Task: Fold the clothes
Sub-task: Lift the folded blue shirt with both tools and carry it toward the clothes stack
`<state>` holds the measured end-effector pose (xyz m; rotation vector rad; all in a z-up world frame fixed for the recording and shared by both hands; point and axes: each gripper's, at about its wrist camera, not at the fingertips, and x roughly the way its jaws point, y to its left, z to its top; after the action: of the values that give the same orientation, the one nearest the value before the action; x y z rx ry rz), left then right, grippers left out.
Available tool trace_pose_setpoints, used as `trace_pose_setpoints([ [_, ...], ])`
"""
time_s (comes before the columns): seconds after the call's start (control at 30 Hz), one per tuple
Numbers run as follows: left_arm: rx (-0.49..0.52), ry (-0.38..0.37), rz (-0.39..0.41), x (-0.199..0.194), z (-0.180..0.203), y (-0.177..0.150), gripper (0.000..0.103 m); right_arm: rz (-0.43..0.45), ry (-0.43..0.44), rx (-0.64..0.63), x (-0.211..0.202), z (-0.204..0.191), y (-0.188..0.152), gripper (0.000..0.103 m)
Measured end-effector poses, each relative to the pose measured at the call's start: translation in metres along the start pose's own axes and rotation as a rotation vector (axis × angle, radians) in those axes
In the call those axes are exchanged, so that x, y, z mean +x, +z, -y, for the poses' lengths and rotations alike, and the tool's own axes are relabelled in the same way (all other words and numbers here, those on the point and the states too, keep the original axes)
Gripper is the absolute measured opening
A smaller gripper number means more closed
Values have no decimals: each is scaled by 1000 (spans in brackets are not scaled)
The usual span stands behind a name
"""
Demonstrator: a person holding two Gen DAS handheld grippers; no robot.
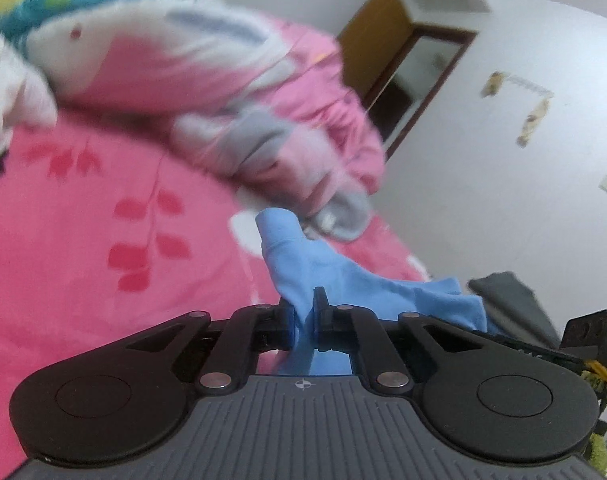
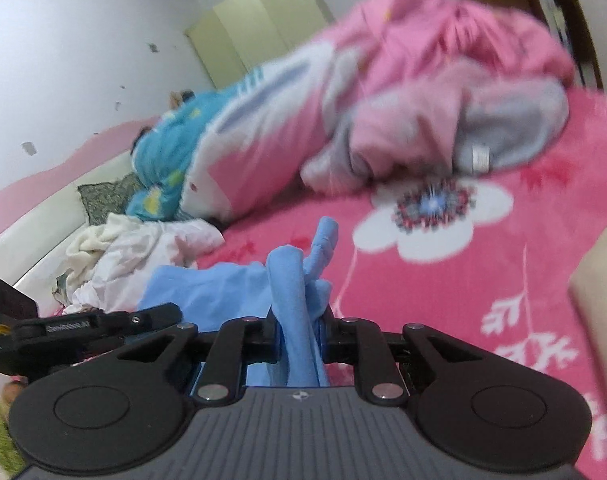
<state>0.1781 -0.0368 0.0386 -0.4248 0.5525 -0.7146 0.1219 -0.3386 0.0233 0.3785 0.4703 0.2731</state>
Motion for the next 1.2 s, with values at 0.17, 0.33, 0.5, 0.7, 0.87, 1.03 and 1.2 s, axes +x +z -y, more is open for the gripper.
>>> trace_pose_setpoints([
  [0.17, 49, -75, 72, -39, 46, 4, 6, 117, -6, -43, -61, -23, 4, 16],
  [0.33, 108, -195, 99, -58, 99, 6, 6, 266, -19, -94, -132, -40, 8, 16],
  [0.5, 173, -280, 138, -59, 156, 9, 6, 386, -68, -150, -196, -43, 22, 16],
  [0.7, 236, -382, 161, -50, 220, 7, 6, 503, -168, -207, -267, -33, 42, 16],
  [0.87, 260, -447, 135, -20, 259, -3, 6, 552, -263, -243, -305, -15, 53, 16],
  [1.03, 260, -475, 94, 16, 277, -13, 6, 559, -339, -250, -322, 13, 66, 16],
  [1.2, 253, -474, 56, 50, 278, -21, 6, 537, -375, -236, -314, 47, 74, 16],
])
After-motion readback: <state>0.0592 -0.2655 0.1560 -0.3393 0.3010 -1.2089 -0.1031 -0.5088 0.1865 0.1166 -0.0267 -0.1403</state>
